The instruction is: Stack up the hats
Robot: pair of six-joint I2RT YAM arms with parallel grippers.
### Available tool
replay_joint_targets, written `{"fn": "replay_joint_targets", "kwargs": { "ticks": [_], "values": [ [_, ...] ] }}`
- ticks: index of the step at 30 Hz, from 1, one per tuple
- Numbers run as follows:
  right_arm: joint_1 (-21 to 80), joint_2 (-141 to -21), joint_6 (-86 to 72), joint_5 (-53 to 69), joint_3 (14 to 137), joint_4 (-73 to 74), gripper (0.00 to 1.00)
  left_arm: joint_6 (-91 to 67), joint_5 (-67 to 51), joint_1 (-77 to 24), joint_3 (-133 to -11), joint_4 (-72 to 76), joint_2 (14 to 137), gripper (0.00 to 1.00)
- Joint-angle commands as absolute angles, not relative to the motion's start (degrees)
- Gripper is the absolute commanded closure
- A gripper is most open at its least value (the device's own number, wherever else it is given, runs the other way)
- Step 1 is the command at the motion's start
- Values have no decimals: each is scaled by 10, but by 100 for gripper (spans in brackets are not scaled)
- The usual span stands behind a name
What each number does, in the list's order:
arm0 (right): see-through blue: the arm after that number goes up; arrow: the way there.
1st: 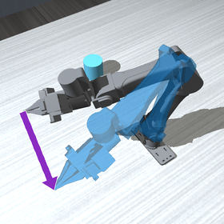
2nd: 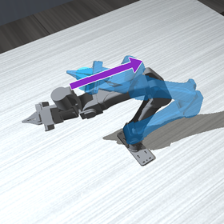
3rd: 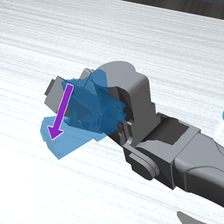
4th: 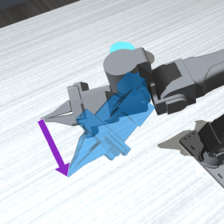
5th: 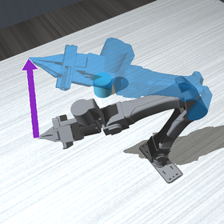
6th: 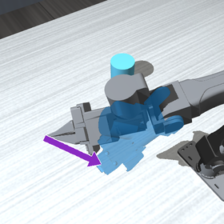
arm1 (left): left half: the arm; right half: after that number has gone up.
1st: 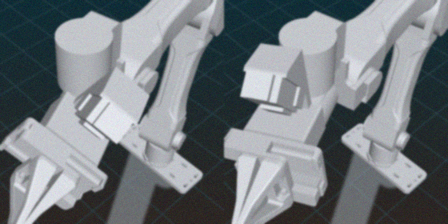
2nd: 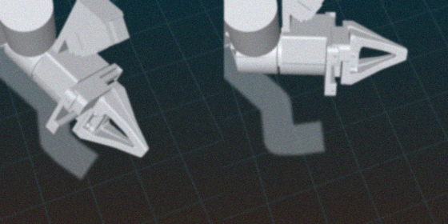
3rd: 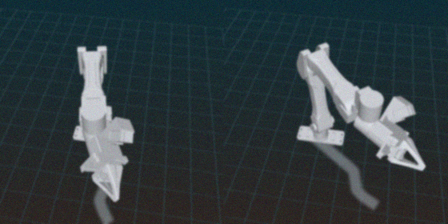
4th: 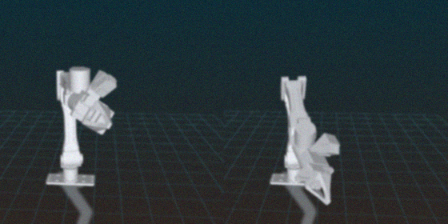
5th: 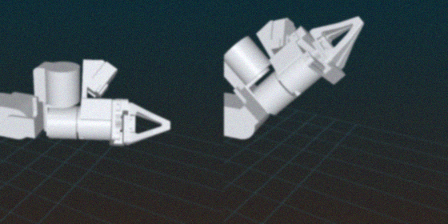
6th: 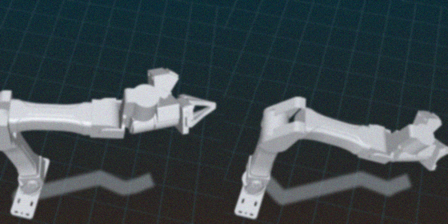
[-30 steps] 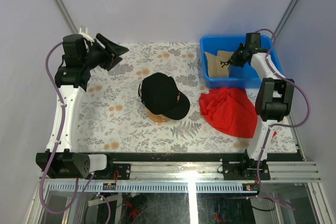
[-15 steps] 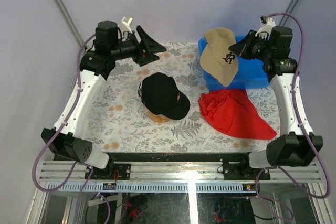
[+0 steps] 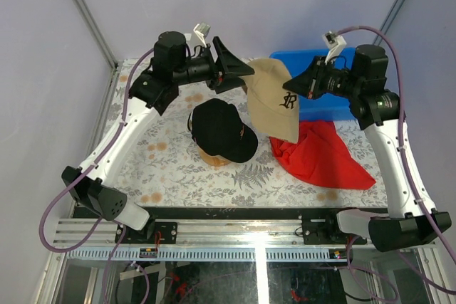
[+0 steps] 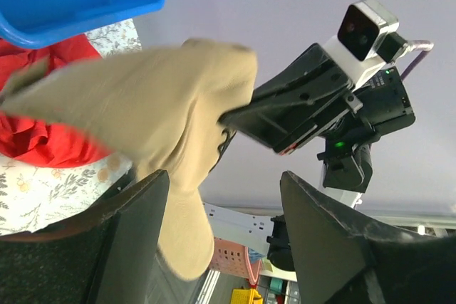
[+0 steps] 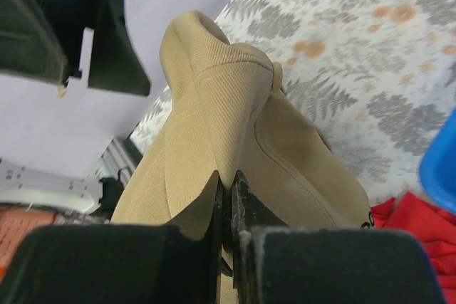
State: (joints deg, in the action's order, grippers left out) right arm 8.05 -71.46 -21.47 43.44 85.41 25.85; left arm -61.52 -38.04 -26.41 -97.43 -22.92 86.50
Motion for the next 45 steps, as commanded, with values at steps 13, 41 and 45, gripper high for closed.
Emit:
{"fn": "replay_joint_targets", "kwargs": {
  "ticks": [13, 41, 45],
  "values": [
    [149, -627, -217, 575, 851, 272, 100, -629, -374, -339, -990, -174, 901, 35],
    [152, -609, -257, 495, 801, 231, 100, -664, -414, -171, -783, -147, 715, 28],
    [152, -614, -282, 505, 806, 202, 100, -683, -410, -178, -747, -133, 693, 27]
  ]
}}
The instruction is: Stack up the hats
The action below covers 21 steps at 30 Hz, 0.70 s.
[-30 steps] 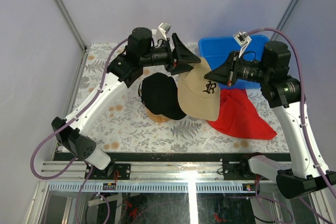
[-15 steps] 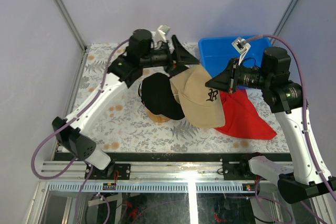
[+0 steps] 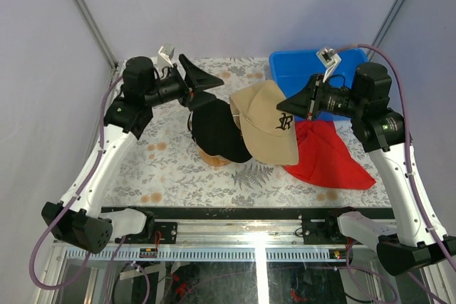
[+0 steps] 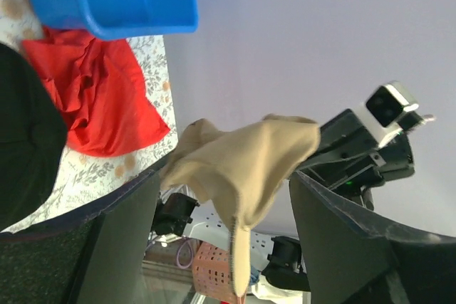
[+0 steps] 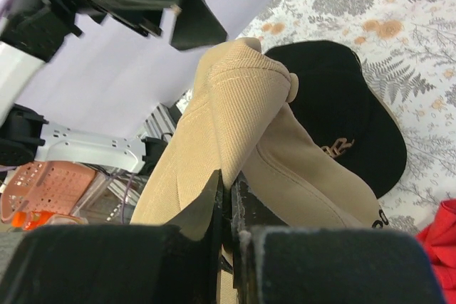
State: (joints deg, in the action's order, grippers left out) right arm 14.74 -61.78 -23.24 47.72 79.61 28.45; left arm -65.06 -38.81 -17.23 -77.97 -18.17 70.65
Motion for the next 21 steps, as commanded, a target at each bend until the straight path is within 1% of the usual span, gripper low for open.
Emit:
{"fn": "replay_joint_targets", "kwargs": {
  "ticks": [1, 8, 14, 21],
  "values": [
    [153, -615, -288, 507, 806, 196, 100, -695, -410, -183, -735, -119, 689, 27],
    [152, -617, -301, 514, 798, 178, 100, -729, -380, -232, -738, -78, 704, 26],
    [152, -614, -297, 511, 786, 179, 100, -738, -372, -250, -773, -66, 731, 25],
    [152, -616, -292, 507, 778, 180, 100, -747, -365, -272, -773, -49, 741, 25]
  ]
}}
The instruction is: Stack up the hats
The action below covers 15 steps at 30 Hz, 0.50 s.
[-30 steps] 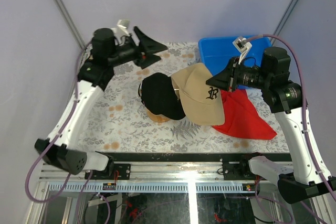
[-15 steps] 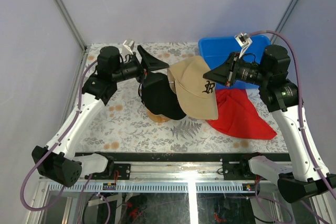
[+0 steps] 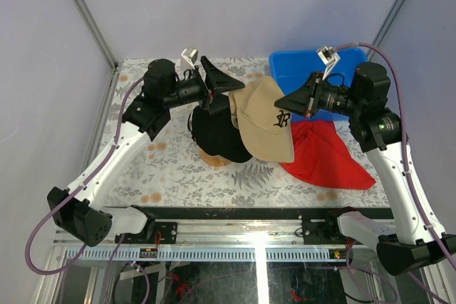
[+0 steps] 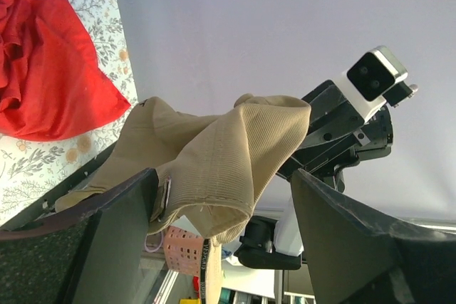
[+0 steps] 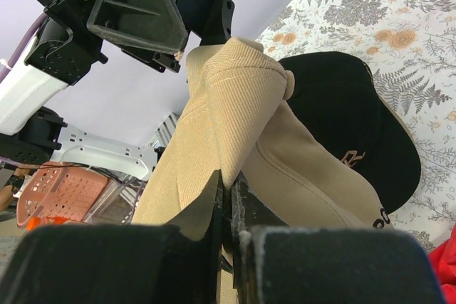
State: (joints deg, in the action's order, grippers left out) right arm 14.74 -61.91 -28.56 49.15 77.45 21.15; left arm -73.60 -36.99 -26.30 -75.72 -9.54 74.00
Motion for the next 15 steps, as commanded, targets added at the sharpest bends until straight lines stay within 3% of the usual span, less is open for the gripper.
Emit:
{"fn": "replay_joint_targets", "kwargs": {
  "ticks": [1, 3, 6, 8, 10, 13, 14, 15],
  "values": [
    [152, -617, -291, 505, 778, 180, 100, -749, -366, -275, -773, -44, 742, 25],
    [152, -618, -291, 503, 777, 178, 100, -748, -366, -284, -775, -37, 747, 28],
    [152, -622, -293, 502, 777, 175, 100, -747, -366, -299, -776, -29, 756, 75],
    [152, -624, -292, 503, 780, 176, 100, -745, -367, -304, -774, -25, 761, 90],
    [152, -626, -291, 503, 784, 179, 100, -747, -372, -307, -771, -14, 769, 99],
    [152, -629, -286, 498, 790, 192, 100, -758, -379, -308, -760, 26, 775, 100],
    [152, -630, -282, 493, 794, 201, 98, -765, -377, -308, -752, 44, 774, 100],
    [152, -630, -280, 483, 800, 210, 85, -769, -369, -307, -749, 61, 773, 100]
  ]
}}
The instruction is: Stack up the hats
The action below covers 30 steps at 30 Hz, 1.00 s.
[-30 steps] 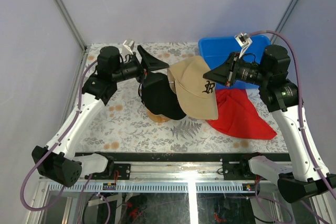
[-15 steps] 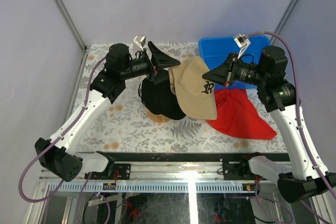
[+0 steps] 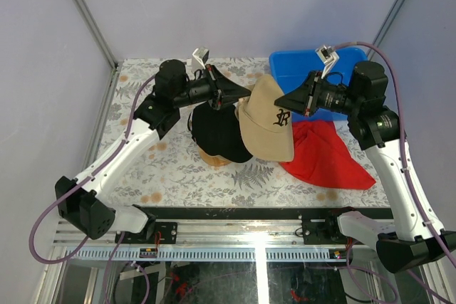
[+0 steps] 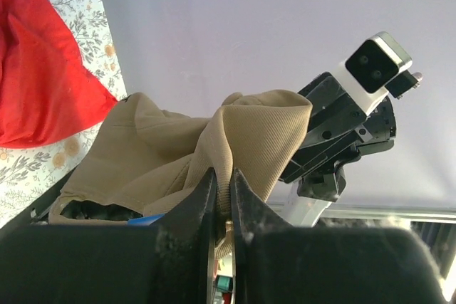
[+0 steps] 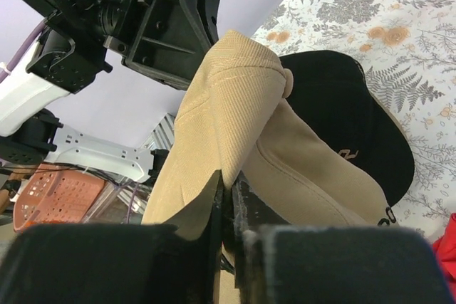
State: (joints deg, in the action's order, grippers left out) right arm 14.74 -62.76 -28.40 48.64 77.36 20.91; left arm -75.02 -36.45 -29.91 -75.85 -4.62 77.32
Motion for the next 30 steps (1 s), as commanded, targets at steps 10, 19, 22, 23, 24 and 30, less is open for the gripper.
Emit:
{"fn": "replay_joint_targets", "kwargs": {
  "ticks": [10, 19, 22, 23, 24, 30],
  "values": [
    [151, -600, -329, 350, 817, 290, 37, -845, -334, -274, -759, 301, 821, 100],
    [151, -481, -641, 352, 624, 84, 33, -851, -275, -274, -803, 374, 853, 100],
    [151, -443, -737, 333, 566, 22, 29, -852, -264, -275, -809, 397, 859, 100],
    [151, -433, -784, 333, 540, -12, 29, -851, -262, -275, -813, 404, 862, 100],
    [151, -423, -828, 332, 512, -57, 29, -851, -261, -274, -817, 407, 865, 100],
    [151, -395, -1087, 294, 350, -311, 26, -840, -257, -277, -836, 397, 873, 100]
  ]
}}
